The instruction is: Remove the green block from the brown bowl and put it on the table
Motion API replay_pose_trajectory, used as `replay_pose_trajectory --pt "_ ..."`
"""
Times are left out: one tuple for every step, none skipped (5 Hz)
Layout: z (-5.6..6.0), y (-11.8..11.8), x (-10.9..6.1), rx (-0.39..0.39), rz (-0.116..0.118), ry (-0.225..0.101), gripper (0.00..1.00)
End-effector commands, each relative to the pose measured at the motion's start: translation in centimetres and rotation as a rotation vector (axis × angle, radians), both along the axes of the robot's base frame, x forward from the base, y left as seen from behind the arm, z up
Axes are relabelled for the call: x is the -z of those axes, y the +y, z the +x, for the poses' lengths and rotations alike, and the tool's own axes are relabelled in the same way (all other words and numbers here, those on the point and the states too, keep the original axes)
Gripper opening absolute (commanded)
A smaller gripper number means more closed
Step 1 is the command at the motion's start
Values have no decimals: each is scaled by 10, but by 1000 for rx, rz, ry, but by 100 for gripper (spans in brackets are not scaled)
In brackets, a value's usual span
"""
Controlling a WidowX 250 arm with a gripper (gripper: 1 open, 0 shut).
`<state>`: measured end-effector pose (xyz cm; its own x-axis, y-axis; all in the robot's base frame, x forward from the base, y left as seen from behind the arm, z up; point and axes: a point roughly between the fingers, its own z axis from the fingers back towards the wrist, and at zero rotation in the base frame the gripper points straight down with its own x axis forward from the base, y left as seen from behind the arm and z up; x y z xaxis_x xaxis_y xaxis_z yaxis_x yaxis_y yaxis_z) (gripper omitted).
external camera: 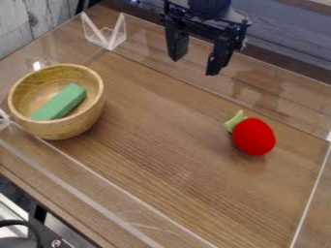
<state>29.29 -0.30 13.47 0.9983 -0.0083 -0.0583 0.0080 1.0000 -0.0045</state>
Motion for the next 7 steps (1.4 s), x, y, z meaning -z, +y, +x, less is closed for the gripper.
replay_pose_trajectory --pt "-3 2 8 9 0 27 100" --pt "-16 27 7 31 -5 33 100" --pt "-33 69 3 17 6 11 100" --pt "-46 111 -2 -1 18 -6 100" --pt "-60 148 -1 -9 19 -25 100" --pt "-72 176 9 -32 13 -31 100" --pt "-77 195 27 -53 0 -34 100"
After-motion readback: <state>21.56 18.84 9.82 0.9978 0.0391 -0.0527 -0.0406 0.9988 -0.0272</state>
